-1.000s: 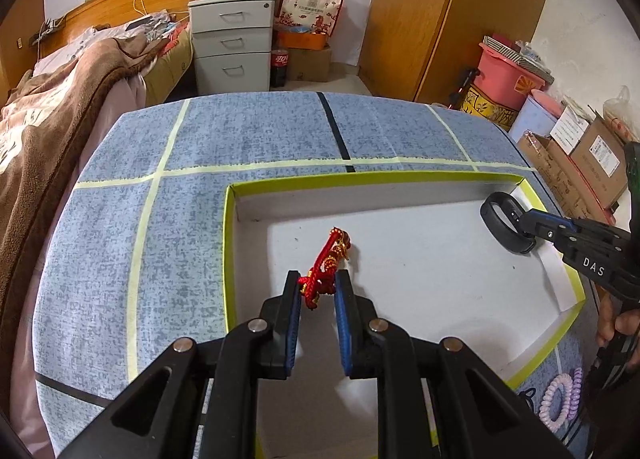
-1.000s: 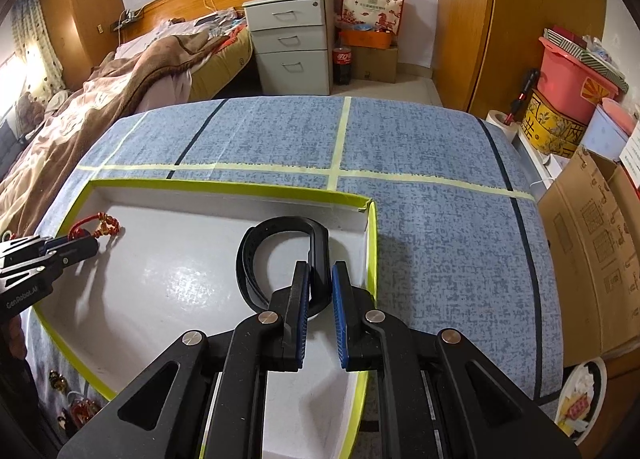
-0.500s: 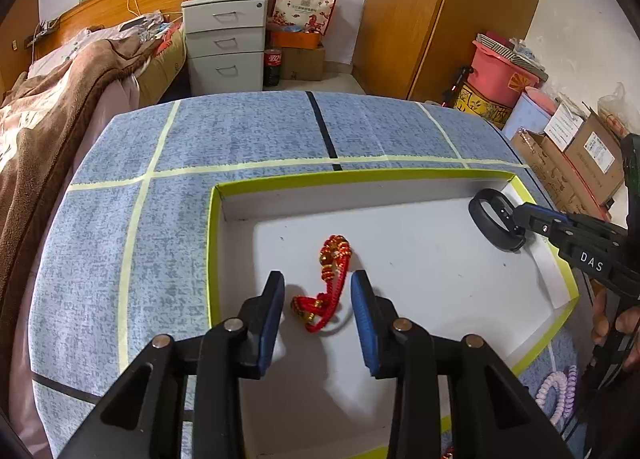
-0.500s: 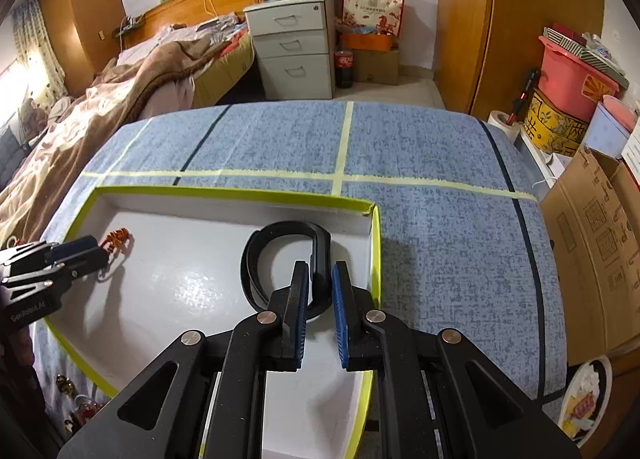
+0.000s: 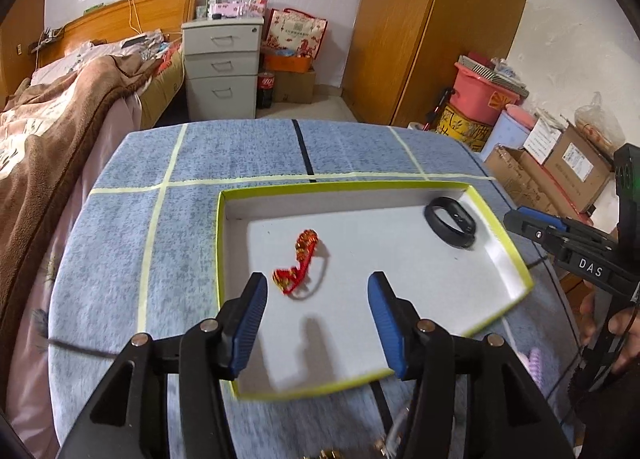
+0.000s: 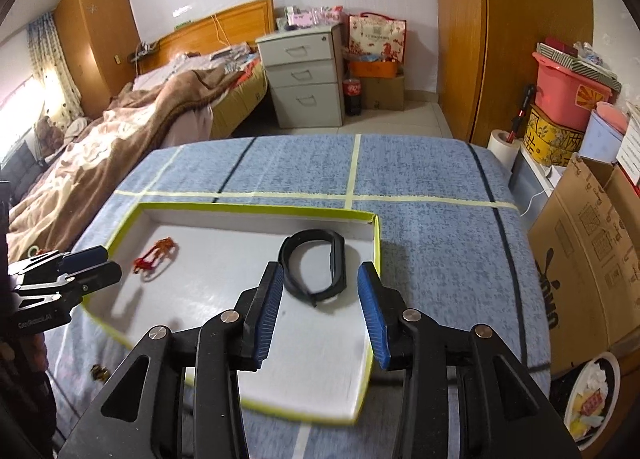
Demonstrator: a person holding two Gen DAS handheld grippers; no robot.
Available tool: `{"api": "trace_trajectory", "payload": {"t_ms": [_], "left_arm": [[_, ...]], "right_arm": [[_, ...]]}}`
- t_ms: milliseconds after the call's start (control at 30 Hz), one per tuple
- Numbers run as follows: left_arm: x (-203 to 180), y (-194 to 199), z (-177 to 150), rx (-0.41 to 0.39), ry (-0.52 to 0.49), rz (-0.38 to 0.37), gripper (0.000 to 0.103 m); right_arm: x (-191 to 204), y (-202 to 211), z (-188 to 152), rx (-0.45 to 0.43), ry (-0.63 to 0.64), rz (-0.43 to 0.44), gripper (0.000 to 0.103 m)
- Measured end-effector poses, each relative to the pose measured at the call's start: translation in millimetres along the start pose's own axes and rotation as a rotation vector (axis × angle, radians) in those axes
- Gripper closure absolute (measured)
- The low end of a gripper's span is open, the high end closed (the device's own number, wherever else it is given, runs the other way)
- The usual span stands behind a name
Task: Organize jewelry
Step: 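Withdraw both open grippers from the box back toward the jewelry pile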
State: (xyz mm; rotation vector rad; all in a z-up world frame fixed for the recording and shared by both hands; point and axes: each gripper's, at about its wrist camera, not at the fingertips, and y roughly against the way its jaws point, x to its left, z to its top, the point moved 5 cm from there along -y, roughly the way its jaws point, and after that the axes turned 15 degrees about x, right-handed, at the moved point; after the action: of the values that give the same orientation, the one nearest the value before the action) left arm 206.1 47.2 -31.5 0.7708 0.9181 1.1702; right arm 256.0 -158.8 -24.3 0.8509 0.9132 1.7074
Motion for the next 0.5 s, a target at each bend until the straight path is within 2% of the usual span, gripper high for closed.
{"api": "trace_trajectory", "payload": {"t_ms": [100, 333, 500], "left_arm": [[-1, 10, -13, -0.015, 0.020, -0.027, 0.048], [-2, 25, -49, -0.022, 0.026, -0.026, 0.048], [2, 37, -76, -0.027, 0.050, -0.036, 0.047]], "right_arm": [[-1, 14, -17, -0.001, -0.003, -0.008, 0.063], [-2, 31, -61, 0.014, 0.011, -0.049, 0.063], [-7, 36, -98, 0.034, -0.015, 0.006, 0.063]]}}
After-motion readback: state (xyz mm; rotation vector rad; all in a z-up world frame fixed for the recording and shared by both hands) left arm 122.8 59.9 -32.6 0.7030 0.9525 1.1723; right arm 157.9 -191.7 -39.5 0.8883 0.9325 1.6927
